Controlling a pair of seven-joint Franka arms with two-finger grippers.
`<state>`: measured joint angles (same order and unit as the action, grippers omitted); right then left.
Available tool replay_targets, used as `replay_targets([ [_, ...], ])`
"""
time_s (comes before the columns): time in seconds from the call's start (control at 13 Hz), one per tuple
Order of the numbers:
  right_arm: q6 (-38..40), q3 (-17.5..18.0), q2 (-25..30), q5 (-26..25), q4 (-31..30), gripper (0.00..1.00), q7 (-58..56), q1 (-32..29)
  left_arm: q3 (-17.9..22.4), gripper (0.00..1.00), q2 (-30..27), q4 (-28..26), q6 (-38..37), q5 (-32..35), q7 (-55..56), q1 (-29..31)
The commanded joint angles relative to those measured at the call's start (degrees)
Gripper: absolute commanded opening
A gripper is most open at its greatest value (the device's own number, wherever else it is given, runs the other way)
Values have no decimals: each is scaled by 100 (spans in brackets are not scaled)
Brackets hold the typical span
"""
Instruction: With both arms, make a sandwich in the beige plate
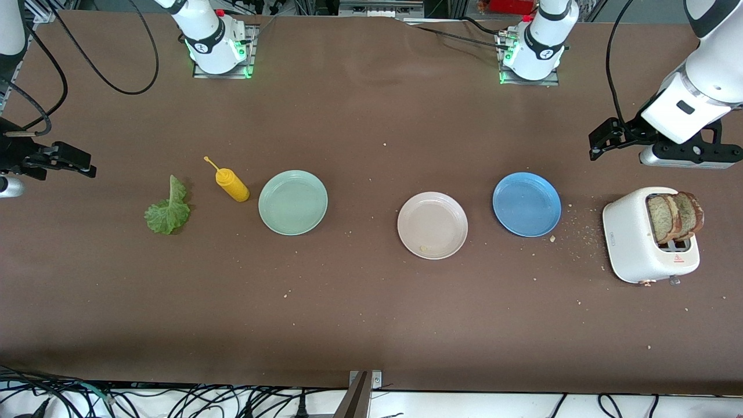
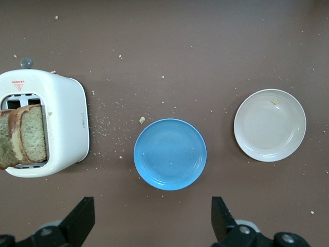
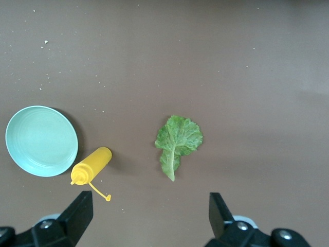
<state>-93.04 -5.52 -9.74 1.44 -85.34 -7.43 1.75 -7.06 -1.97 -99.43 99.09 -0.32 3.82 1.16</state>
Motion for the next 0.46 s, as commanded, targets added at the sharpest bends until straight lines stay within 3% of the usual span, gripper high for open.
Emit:
replay_targets([
  [0.0,-48,16,86,-56,-106,100,-48,1,-6,100,21,152,-135,146,-110,-2],
  [0.39,-57,16,86,-65,-106,100,-65,1,3,100,21,152,-179,146,-110,7],
])
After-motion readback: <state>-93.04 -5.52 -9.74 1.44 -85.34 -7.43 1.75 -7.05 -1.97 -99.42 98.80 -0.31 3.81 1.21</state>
